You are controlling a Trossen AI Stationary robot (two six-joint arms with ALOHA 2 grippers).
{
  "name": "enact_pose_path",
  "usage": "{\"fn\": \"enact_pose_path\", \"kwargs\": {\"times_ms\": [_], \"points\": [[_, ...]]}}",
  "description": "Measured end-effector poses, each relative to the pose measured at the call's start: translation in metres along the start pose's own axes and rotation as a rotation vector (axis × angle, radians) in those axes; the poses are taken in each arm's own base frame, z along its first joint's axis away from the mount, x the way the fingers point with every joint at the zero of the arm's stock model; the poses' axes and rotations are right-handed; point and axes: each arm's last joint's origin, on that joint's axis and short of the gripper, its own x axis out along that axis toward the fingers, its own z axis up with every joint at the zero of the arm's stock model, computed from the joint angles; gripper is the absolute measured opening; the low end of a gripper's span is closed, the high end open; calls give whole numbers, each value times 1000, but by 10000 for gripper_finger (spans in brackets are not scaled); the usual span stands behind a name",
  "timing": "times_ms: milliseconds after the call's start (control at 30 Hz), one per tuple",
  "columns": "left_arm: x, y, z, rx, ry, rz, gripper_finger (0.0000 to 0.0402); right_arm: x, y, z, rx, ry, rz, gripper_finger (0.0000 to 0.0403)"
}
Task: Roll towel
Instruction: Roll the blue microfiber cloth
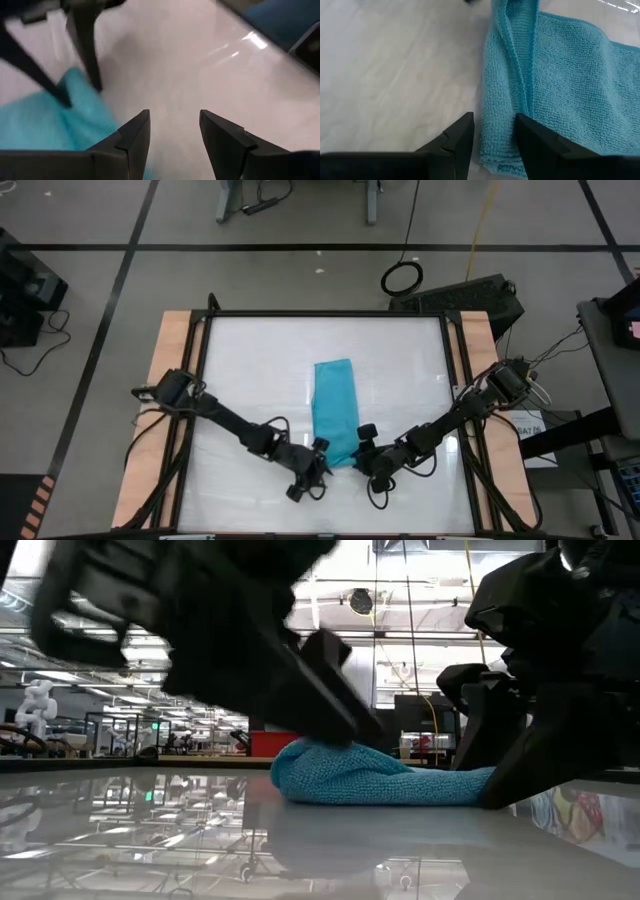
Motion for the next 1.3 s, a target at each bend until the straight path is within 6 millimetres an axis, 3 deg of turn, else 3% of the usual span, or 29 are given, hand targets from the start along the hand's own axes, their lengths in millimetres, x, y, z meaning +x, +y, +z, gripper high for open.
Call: {"fn": "enact_pose_path", "kwargs": {"times_ms": [267,633,867,1300], "points": [[-2,17,-15,-35,177,71,178,0,0,0,9,1,0,139],[-22,17,-3,16,214,169,178,0,0,-2,11,15,-2,139],[-18,13,-14,25,281,82,178,0,0,-2,20,16,-1,139],[-13,13,-20,34,303,98,175,0,0,-2,67,18,-2,136]]}}
